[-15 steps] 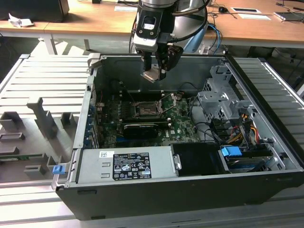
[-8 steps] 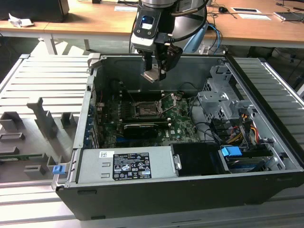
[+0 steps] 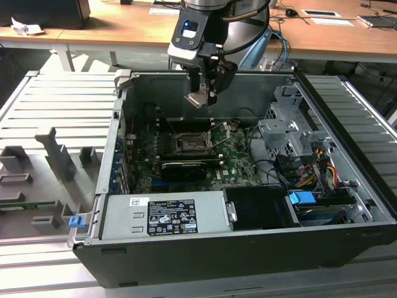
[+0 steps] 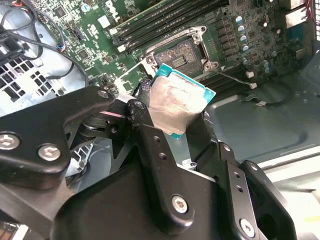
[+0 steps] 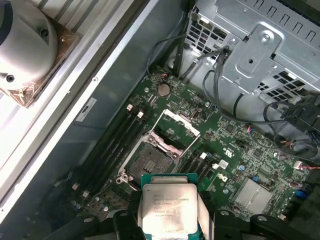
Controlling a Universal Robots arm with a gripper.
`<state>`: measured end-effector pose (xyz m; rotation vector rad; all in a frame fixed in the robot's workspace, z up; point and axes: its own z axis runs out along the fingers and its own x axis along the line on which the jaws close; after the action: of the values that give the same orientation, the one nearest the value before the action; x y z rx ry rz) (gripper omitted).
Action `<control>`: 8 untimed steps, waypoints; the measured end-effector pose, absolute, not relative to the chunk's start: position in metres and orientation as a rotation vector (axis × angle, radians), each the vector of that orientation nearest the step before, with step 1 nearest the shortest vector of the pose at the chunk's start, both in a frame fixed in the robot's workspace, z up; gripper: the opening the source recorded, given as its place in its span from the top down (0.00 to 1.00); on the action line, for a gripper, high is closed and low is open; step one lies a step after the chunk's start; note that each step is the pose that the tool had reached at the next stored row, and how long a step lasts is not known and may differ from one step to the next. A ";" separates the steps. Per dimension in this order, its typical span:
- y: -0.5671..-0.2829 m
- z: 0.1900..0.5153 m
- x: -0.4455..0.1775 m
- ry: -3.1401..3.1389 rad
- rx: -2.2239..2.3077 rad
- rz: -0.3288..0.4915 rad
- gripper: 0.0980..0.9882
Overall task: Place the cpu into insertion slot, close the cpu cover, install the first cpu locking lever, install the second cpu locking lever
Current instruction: 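Place the cpu into insertion slot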
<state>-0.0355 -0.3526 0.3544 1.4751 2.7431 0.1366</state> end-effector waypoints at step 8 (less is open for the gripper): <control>-0.353 0.353 -0.035 2.723 1.509 0.136 0.52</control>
<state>-0.0355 -0.3526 0.3526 1.5088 2.7234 0.1359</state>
